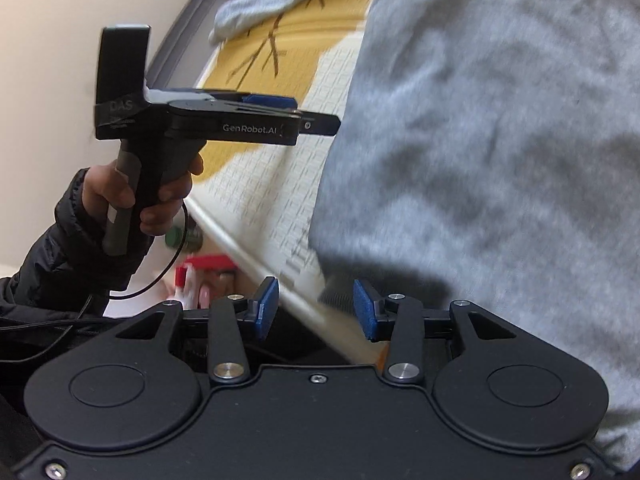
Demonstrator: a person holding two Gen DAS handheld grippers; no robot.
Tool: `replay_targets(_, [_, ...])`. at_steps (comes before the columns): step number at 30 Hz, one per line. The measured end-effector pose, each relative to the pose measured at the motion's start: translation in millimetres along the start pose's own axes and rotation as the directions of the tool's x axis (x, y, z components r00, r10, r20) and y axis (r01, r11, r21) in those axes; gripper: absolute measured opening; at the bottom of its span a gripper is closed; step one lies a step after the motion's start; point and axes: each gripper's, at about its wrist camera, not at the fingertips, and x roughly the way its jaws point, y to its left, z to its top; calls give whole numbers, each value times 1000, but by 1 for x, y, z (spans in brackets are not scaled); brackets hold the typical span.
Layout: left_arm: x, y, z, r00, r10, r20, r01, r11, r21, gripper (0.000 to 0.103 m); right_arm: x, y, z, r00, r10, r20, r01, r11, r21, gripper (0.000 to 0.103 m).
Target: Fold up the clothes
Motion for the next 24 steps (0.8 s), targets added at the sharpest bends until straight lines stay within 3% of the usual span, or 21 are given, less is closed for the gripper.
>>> replay_targets(3, [-2,-4,-7,1000,1,6,0,1000,-23,73,13,3,-3,999,-5,-48,5,1000,-20,41])
replay_targets(12, [-6,-5,-16,1000,-21,17,22,997,-78,74,49,20,5,980,-176,-90,167,980,-104,41])
replay_targets(19, [-7,-6,-21,999,-44,25,46,995,-90,76,56,17,8,972,-219,-90,215,975,-59,41])
replay_targets(21, [-6,-6,-22,999,-45,28,48,995,-92,77,56,19,8,968,-237,-87,233,971,-62,35])
replay_targets(23, [-6,-6,-22,998,-47,30,50,994,-95,78,56,20,7,958,-275,-78,270,960,-72,19])
replay_targets(24, [-6,-6,-22,998,-49,31,51,994,-97,78,55,18,6,956,-283,-73,278,958,-72,16])
